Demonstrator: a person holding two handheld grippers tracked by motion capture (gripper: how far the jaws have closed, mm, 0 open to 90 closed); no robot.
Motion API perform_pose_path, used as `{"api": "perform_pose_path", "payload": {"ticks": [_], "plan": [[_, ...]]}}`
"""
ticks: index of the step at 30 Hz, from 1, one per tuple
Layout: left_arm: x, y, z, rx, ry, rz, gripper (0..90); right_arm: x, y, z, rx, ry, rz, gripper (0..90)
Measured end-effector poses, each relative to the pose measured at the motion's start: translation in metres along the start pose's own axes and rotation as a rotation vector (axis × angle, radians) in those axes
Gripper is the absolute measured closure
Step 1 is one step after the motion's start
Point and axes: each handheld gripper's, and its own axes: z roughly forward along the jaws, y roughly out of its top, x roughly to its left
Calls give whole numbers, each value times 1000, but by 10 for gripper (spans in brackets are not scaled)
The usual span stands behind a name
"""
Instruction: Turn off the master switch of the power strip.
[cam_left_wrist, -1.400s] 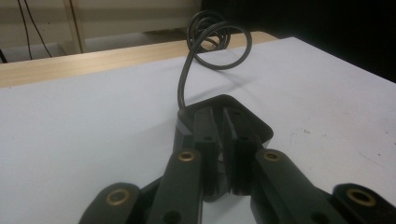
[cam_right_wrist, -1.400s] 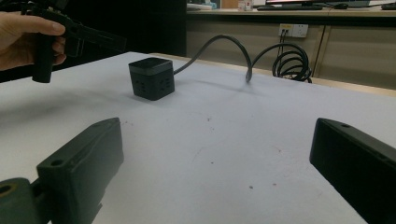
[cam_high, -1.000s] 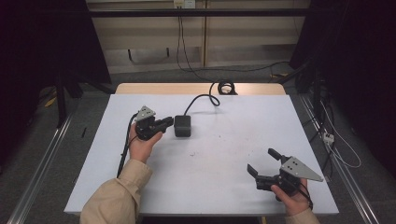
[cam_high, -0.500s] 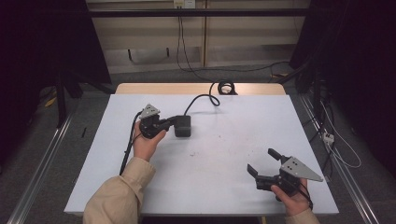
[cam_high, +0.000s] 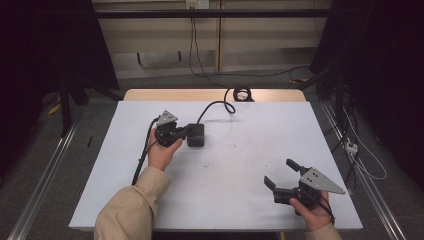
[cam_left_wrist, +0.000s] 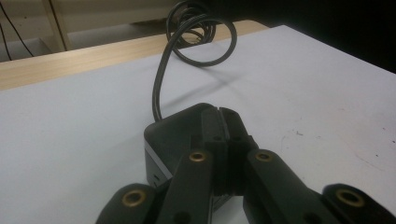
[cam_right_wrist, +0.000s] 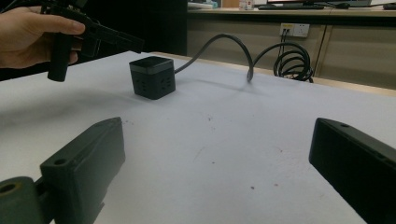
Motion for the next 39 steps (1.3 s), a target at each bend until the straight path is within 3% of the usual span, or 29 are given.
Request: {"api": "perform_pose_path", "payload": {"ticks": [15, 39], "plan": [[1, -3, 10, 29, 14, -16, 900, 0, 0, -1, 1, -7, 3, 30], [2, -4, 11, 26, 18, -22, 900, -1, 0, 0, 0, -7, 2, 29]]}}
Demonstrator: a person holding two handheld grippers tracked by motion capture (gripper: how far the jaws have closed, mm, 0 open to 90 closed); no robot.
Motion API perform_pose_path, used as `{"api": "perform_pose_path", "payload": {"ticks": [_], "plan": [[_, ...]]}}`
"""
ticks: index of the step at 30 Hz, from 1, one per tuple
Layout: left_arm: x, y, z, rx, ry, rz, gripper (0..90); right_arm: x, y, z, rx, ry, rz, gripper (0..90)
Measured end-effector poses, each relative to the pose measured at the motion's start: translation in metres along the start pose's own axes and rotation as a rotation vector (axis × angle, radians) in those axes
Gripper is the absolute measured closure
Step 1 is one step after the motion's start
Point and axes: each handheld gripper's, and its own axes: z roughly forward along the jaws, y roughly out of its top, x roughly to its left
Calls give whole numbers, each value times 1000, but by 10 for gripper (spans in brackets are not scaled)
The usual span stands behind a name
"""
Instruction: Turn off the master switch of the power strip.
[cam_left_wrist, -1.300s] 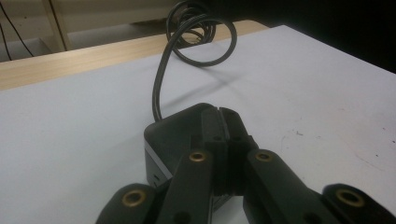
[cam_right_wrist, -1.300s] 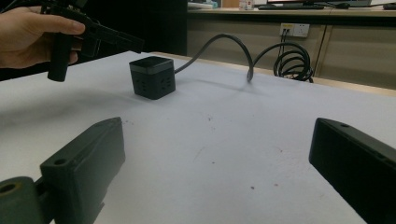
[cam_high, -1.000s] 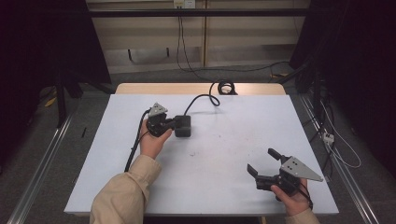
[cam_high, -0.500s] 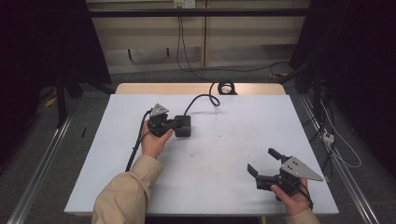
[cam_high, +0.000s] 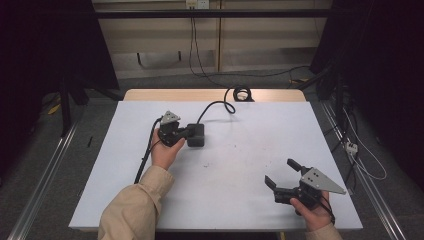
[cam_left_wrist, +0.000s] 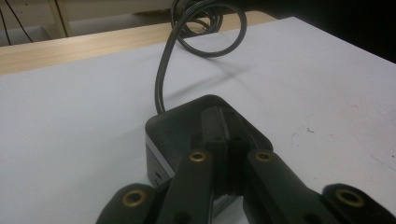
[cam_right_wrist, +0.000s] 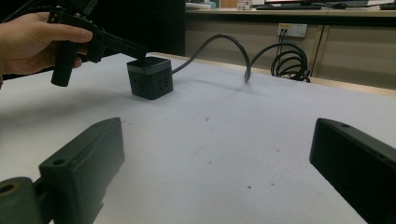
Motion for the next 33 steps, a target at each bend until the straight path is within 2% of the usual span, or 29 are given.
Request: {"api": "perform_pose_path", "payload": {"ticks": [11, 15, 19, 26, 30, 33], "plan": [[-1, 0, 2, 7, 3, 11, 900, 0, 0, 1, 2, 5, -3, 29], [-2, -1, 2, -1, 0, -3, 900, 0, 0, 1, 3, 7, -5, 28], [-2, 0, 2, 3, -1, 7, 900, 0, 0, 1, 3, 6, -5, 27], [-2, 0, 2, 5, -4, -9, 900, 1, 0, 1, 4, 5, -6, 27], [-1, 0, 2, 10, -4, 9, 900, 1, 0, 1, 6, 4, -3, 27], [0, -1, 3, 5, -5, 2, 900, 1, 0, 0, 6, 5, -4, 27]]}}
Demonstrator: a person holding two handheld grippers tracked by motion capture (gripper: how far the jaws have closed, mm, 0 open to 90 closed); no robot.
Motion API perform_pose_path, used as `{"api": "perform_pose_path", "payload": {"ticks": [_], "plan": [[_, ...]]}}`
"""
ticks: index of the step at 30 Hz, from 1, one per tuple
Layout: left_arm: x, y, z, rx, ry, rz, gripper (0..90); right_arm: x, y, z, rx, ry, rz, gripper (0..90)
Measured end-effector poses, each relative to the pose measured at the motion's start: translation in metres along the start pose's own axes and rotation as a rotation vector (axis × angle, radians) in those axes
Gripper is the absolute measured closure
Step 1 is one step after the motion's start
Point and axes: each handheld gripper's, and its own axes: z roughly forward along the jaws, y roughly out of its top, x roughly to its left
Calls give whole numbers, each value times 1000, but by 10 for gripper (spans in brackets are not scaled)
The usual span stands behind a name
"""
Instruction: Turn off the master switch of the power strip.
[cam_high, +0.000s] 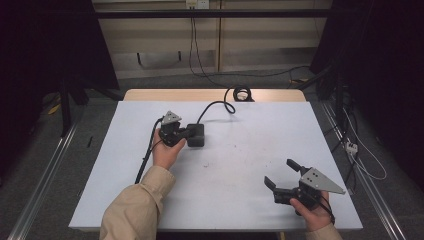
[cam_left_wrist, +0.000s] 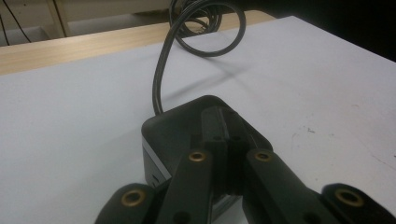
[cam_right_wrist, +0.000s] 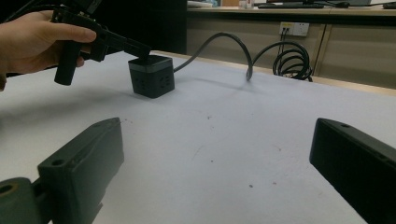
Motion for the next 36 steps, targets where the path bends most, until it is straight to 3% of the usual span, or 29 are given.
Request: {"api": "perform_pose_path", "payload": {"ticks": [25, 36], "plan": [[-2, 1, 0, 12, 13, 15, 900, 0, 0, 0, 5, -1, 1, 27], [-5, 3, 0, 25, 29, 43, 900, 0, 0, 0, 3, -1, -3, 27]]}}
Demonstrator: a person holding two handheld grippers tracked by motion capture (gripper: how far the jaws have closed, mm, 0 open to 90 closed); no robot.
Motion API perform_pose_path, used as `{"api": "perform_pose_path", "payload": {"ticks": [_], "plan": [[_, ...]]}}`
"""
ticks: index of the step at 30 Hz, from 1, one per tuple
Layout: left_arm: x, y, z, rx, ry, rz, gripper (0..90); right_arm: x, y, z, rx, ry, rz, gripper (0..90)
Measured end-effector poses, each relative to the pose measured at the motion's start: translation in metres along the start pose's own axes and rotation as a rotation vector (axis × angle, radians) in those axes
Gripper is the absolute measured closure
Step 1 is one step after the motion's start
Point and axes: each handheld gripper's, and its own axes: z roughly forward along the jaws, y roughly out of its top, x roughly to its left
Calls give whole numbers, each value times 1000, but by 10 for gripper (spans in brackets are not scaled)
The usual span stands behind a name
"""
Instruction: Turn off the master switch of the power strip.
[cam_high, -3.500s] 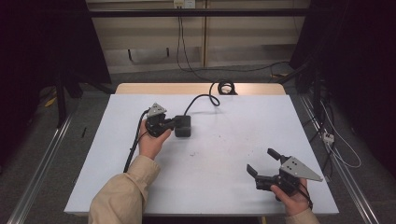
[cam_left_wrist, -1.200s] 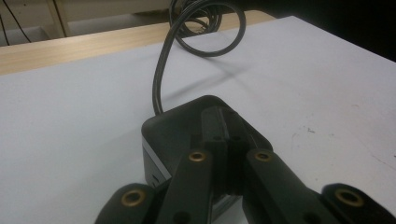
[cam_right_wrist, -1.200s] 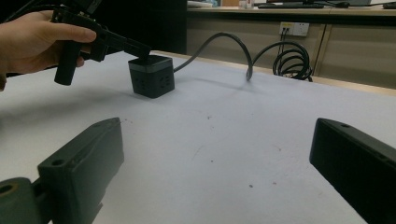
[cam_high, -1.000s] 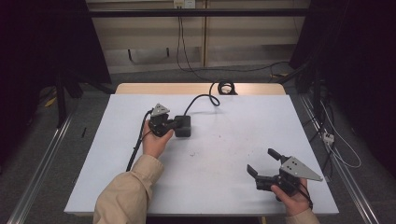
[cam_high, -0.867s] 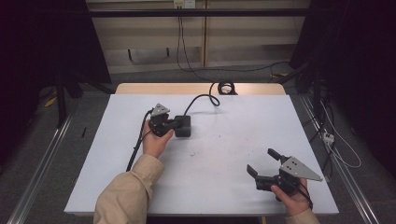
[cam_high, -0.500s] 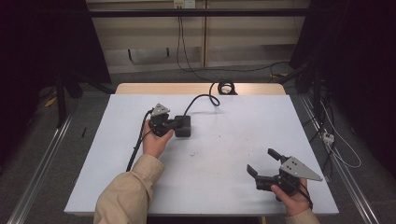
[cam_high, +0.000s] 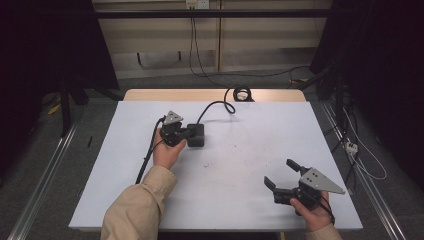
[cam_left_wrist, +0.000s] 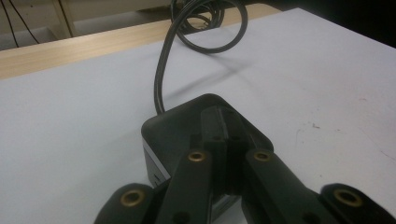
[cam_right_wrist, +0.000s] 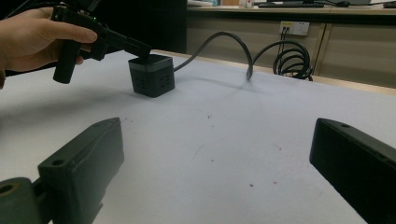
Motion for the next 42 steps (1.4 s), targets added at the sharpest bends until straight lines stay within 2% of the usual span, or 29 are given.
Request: {"api": "perform_pose_path", "payload": {"ticks": [24, 30, 37, 42], "plan": [[-3, 0, 0, 4, 16, 8, 900, -1, 0, -1, 1, -4, 5, 28], [-3, 1, 0, 4, 18, -5, 900, 0, 0, -1, -1, -2, 2, 28], [-6, 1, 1, 6, 44, 31, 900, 0, 1, 0, -1, 2, 0, 28], [-10, 2, 1, 13, 61, 41, 900, 0, 1, 0, -1, 1, 1, 28]]}}
